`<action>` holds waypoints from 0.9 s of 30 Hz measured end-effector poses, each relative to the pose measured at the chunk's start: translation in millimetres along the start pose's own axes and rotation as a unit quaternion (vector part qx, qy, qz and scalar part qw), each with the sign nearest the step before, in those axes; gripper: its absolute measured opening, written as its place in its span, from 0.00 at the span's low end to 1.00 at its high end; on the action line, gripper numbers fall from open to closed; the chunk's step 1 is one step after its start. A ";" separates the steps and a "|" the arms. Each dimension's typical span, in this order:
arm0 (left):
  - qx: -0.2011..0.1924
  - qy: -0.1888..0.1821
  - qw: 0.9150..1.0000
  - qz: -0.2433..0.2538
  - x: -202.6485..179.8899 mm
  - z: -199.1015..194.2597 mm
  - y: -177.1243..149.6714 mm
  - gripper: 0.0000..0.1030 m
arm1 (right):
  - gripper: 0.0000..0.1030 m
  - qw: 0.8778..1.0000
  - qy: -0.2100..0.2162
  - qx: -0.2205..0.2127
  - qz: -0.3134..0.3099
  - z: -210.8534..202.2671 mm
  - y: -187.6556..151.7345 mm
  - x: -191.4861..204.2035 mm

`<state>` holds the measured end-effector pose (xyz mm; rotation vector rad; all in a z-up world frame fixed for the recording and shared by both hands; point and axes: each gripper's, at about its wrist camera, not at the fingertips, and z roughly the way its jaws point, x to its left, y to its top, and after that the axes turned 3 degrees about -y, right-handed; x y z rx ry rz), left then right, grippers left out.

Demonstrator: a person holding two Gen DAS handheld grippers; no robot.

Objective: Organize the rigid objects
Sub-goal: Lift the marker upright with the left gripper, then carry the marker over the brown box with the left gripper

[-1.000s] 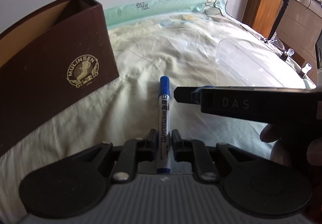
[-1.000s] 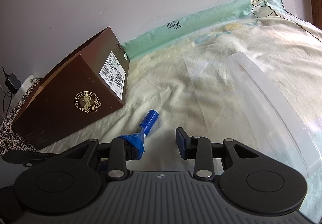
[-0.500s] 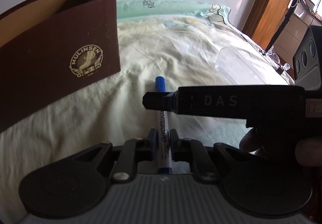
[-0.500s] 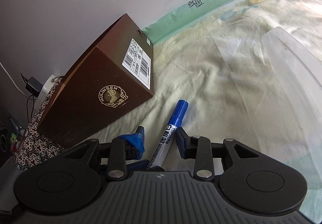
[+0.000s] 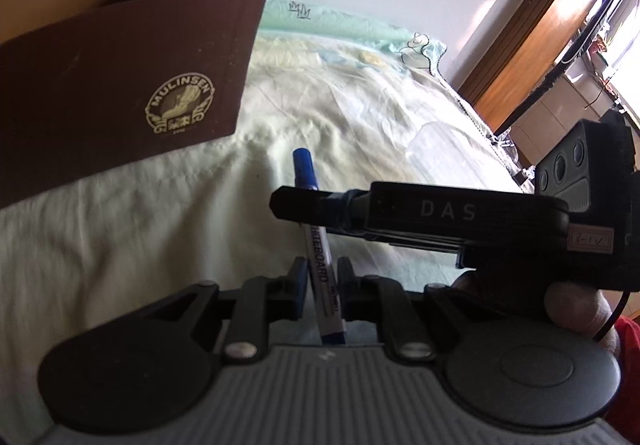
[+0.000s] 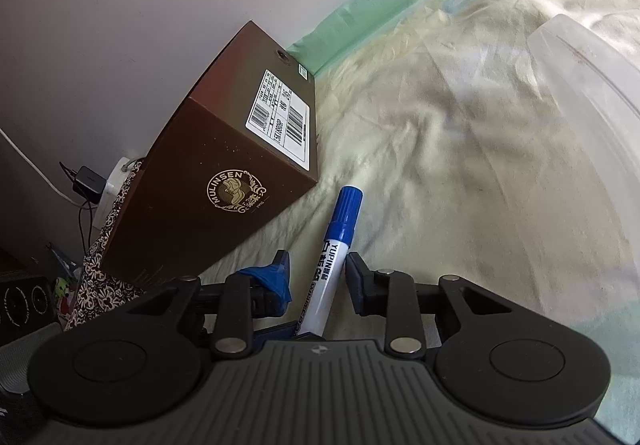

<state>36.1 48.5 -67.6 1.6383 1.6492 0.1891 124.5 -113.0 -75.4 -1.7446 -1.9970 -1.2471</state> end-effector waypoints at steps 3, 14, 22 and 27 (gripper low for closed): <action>0.007 -0.001 1.000 0.001 -1.7 4.3 -1.1 0.10 | 0.09 1.000 0.019 0.015 0.009 4.1 -2.0 -1.5; 0.024 0.042 0.998 0.029 -14.2 12.8 -1.6 0.12 | 0.00 0.998 0.039 0.008 0.042 3.3 -7.3 -11.3; 0.032 0.081 0.995 0.052 -24.0 15.8 -0.3 0.14 | 0.00 0.999 0.031 0.000 0.029 0.9 -10.1 -6.8; 0.035 0.084 0.995 0.050 -23.7 16.4 0.7 0.13 | 0.00 0.999 0.033 0.006 0.031 -1.5 -10.8 -7.5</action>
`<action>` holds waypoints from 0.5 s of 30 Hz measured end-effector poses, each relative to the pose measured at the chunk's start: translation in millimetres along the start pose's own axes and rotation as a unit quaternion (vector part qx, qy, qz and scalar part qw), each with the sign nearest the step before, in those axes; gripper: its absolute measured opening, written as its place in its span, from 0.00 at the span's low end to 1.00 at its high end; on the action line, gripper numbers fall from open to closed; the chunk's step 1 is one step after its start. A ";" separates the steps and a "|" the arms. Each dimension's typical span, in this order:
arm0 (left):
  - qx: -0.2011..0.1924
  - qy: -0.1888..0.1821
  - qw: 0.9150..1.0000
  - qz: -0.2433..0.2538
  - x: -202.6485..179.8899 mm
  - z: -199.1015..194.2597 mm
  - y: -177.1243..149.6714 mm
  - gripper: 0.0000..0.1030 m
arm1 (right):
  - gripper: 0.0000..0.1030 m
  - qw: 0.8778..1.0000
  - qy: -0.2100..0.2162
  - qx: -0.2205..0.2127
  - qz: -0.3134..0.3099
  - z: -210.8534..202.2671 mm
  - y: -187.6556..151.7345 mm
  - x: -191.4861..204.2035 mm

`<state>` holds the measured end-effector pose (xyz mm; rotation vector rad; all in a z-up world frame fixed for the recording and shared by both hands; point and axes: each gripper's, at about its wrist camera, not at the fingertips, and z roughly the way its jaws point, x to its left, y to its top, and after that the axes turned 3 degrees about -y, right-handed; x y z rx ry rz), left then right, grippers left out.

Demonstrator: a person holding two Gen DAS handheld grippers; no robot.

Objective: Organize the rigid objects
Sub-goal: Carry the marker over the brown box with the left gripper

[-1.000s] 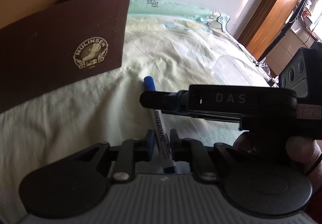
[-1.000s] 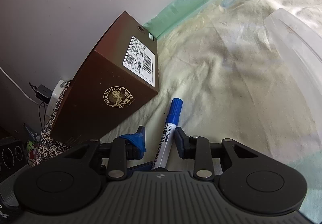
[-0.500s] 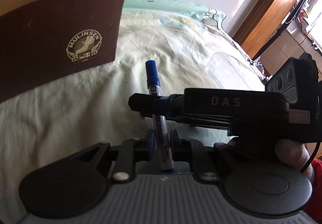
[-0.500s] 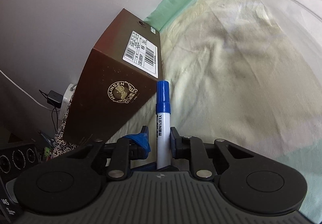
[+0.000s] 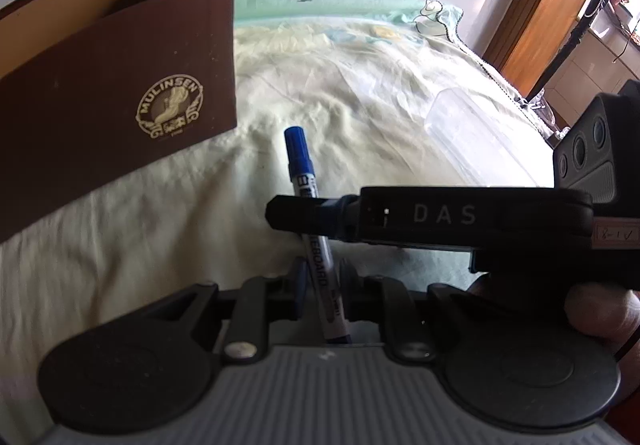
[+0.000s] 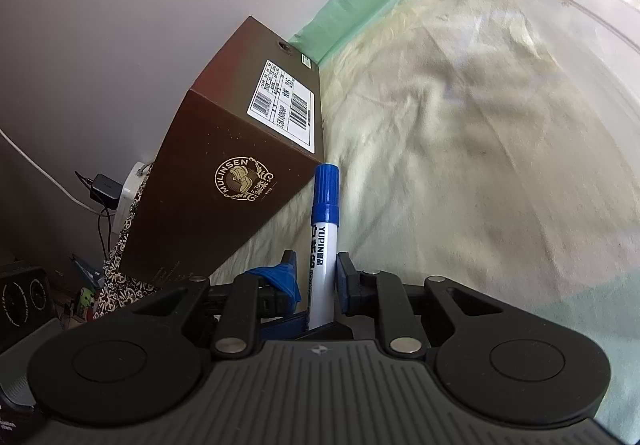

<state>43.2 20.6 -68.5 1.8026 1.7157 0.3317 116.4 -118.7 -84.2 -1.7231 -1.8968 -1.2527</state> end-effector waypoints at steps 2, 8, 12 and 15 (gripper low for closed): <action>0.000 0.000 1.000 0.000 0.2 0.5 0.1 0.13 | 0.00 1.000 -0.005 -0.001 -0.014 -1.2 -1.4 3.2; -0.001 0.004 1.000 0.005 -1.8 0.1 -0.9 0.13 | 0.00 0.999 -0.019 -0.004 -0.038 -1.7 -3.4 8.9; -0.001 0.008 1.000 0.011 -3.9 0.5 -0.4 0.13 | 0.00 0.999 -0.021 -0.002 -0.041 -1.4 -3.2 9.1; 0.001 0.013 1.000 0.019 -6.0 1.3 0.2 0.13 | 0.00 0.999 -0.021 -0.002 -0.038 -1.4 -3.7 8.8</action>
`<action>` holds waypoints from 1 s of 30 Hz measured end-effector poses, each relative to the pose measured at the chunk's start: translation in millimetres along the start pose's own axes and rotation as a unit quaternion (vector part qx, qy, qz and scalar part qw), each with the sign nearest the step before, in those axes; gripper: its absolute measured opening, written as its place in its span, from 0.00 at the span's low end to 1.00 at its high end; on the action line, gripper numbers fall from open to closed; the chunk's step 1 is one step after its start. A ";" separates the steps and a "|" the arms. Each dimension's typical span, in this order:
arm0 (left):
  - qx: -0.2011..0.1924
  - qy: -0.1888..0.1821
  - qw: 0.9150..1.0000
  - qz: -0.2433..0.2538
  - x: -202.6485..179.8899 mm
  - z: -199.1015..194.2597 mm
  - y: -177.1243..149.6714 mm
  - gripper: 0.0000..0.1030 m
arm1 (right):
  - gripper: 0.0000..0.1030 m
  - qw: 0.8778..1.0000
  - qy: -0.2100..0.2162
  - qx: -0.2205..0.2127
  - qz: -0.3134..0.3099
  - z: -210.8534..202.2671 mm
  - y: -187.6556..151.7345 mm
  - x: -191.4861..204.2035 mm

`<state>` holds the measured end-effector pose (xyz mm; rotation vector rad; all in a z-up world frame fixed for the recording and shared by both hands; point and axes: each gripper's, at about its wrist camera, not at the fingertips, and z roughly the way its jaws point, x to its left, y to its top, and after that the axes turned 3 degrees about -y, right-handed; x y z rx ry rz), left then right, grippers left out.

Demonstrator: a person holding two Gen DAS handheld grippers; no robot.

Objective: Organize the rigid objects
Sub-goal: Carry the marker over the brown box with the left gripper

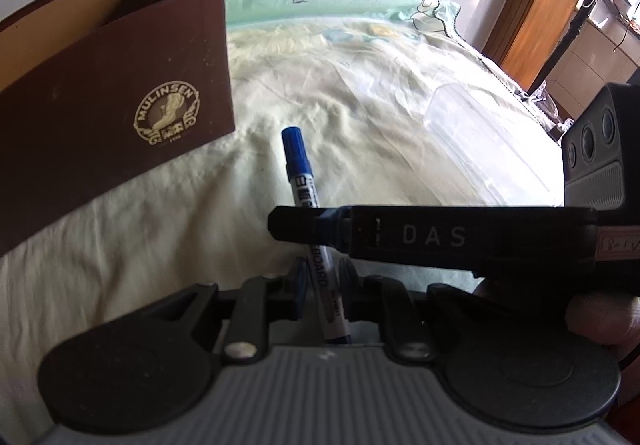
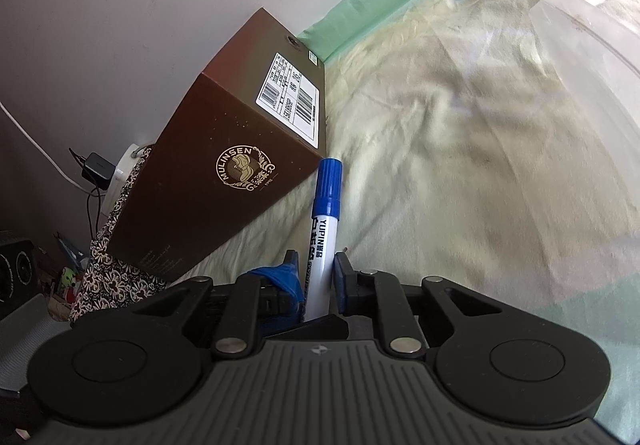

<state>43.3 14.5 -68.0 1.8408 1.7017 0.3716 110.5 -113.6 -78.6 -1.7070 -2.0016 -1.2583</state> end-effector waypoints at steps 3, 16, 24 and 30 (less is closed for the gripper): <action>0.000 0.002 1.000 0.003 0.0 0.2 -0.3 0.13 | 0.00 1.000 0.000 -0.001 -0.002 -0.5 -0.1 0.0; -0.008 0.004 0.999 0.039 -13.2 -7.9 -1.2 0.13 | 0.00 1.000 -0.004 0.012 -0.008 -6.9 -1.4 4.8; -0.029 -0.005 0.998 0.058 -19.4 -25.3 1.8 0.13 | 0.00 0.999 -0.008 -0.006 -0.033 -25.4 3.3 21.3; -0.051 -0.009 0.996 0.069 -19.2 -45.1 14.8 0.12 | 0.00 0.998 -0.004 -0.024 -0.065 -34.6 12.8 43.1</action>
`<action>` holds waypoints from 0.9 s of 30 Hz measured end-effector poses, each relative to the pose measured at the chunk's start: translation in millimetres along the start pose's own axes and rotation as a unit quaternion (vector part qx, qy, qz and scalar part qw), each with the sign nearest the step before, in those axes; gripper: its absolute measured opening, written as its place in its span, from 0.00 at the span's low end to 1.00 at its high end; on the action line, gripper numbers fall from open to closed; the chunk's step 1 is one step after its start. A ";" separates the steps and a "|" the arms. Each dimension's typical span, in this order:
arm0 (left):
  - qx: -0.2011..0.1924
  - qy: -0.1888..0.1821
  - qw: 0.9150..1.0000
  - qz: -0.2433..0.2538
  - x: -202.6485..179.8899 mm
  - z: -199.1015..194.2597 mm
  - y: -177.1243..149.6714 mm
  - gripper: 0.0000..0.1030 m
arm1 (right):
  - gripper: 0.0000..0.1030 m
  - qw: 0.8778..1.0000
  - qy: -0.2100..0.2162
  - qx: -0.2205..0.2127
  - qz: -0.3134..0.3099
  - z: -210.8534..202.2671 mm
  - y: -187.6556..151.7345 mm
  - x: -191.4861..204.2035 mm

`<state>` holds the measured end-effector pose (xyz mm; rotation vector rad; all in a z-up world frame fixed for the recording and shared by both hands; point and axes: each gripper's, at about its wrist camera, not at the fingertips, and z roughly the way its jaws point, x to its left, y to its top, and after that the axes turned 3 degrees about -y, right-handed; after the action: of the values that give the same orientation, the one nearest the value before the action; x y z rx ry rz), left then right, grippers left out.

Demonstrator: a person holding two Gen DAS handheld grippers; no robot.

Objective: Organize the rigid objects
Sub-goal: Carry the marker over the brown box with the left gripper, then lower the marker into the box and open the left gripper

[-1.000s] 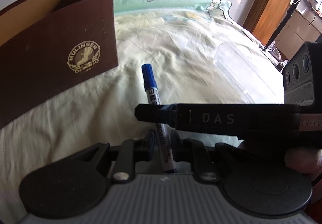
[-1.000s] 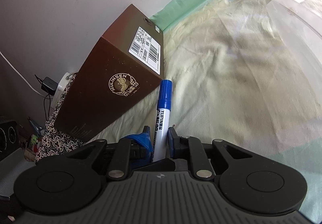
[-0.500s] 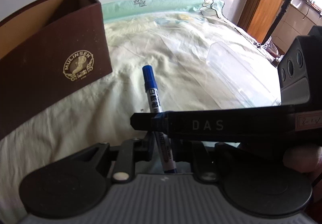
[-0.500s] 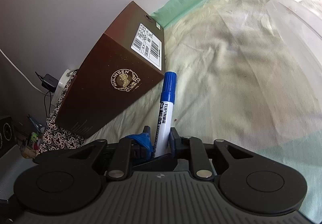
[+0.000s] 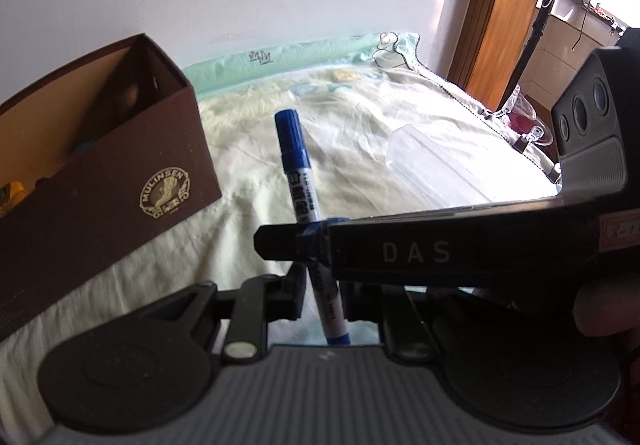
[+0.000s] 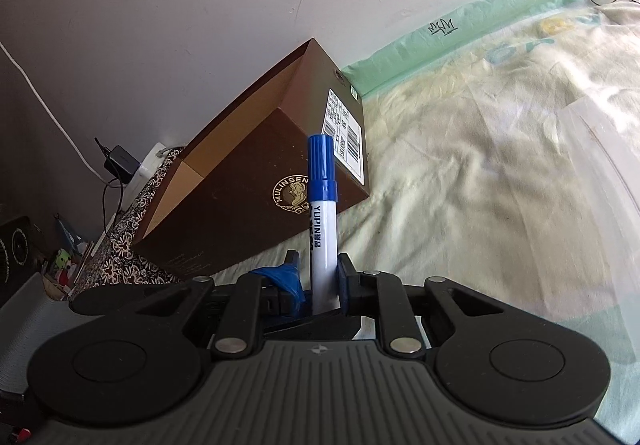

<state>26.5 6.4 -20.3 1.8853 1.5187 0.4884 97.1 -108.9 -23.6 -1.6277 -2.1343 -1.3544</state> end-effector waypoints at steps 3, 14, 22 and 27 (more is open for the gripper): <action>-0.010 -0.001 1.000 0.006 2.7 -10.2 9.0 0.12 | 0.00 1.000 0.010 -0.012 -0.014 -3.8 8.7 12.2; -0.033 -0.009 0.999 0.006 19.2 -39.8 27.6 0.12 | 0.00 0.999 0.041 -0.014 -0.014 -5.8 34.4 32.9; -0.055 -0.002 0.998 0.002 45.2 -65.7 45.0 0.12 | 0.00 0.996 0.071 -0.010 -0.050 2.5 62.7 67.3; -0.073 0.009 0.997 -0.009 71.3 -75.6 63.0 0.12 | 0.00 0.994 0.086 -0.007 -0.068 20.3 85.6 89.4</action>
<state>40.5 87.6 69.1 1.7585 1.4694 0.5941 139.2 -30.5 64.7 -1.3362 -2.1724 -1.4907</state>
